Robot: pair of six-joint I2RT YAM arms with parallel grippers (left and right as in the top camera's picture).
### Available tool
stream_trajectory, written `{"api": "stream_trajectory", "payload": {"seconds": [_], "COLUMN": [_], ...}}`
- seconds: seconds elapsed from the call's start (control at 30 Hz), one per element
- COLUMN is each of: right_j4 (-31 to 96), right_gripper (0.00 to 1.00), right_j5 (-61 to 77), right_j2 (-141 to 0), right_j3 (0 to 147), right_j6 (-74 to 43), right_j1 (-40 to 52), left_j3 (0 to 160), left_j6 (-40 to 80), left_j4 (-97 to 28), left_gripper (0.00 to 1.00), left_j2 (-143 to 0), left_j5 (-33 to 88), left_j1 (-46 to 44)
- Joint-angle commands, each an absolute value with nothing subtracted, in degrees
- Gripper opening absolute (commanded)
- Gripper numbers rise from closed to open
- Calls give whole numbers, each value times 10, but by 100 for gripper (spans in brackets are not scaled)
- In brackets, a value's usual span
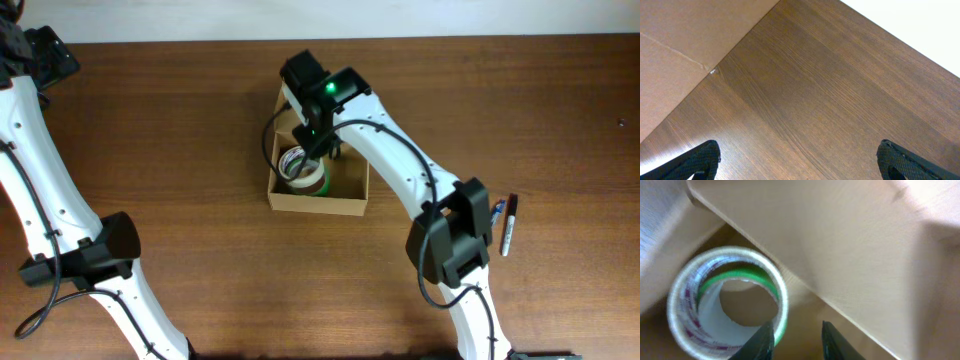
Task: Pack container
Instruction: 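Release and move the right gripper to the orange box cutter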
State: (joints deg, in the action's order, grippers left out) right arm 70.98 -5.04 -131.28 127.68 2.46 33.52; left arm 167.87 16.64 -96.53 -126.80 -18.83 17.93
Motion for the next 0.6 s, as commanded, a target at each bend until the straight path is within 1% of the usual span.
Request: {"api": "stream_trajectory", "payload": {"seconds": [0.0,0.1,0.2,0.33,0.4,0.53,0.57], "right_j4": [725,740,742,730,701,603,584], "right_gripper": [34,34,37,43,44,53,54], "right_j5": [-95,-137,-192,-198,-195,-177,-173], "right_j2": [-1248,-1186,-1112,-1004,-949,-834,-813], "right_j3": [1312,1312,1311,1274,1214,1029,986], "right_j6": [32,37,37,32,25,8,6], "right_j1": [333,333,328,278,237,140,117], "left_j3": [1677,1677,1677,1677,1677,1677,1677], "left_j6": [160,160,160,160,160,160,160], "left_j4": [-967,-967,-967,-967,-967,-967,-967], "left_gripper": [100,100,100,100,100,100,100], "left_j2": [-1254,-1254,-1254,-1254,-1254,-1254,-1254], "left_j5": [-188,-188,-188,-188,-188,-188,-188], "left_j1": [182,182,182,182,182,182,182]}}
